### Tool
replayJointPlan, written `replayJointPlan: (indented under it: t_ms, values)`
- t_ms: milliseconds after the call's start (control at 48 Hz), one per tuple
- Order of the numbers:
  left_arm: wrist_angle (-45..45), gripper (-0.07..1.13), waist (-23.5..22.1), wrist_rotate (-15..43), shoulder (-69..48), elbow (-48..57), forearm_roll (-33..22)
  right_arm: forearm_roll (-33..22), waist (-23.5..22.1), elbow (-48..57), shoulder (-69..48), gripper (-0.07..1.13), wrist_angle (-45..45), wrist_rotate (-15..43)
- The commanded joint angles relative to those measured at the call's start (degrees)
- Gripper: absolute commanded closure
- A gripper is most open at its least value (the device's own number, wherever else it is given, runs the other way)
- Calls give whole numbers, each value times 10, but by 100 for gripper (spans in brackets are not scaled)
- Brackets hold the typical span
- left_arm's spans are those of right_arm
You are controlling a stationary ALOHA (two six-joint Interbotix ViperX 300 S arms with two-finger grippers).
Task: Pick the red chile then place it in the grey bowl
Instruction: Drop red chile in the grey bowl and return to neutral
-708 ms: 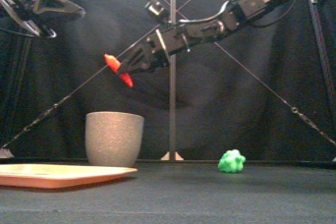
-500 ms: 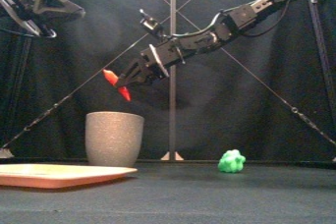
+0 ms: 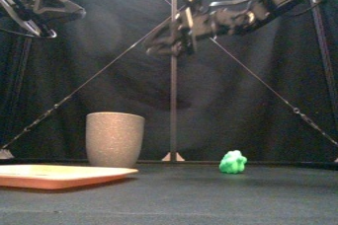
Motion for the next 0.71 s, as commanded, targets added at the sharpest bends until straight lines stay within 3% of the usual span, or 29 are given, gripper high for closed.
replayJointPlan:
  t_ms: [21,479,708]
  values:
    - [-3,109,2,0,2,-8,1,20,13,56,-124,19,-16,0]
    - [-3,109,11,1,1,-8,1,25,154,293,-478,19,2,2]
    - [-3,109,12,0,-1,-9,2,54,174,355,-535,19,43,2]
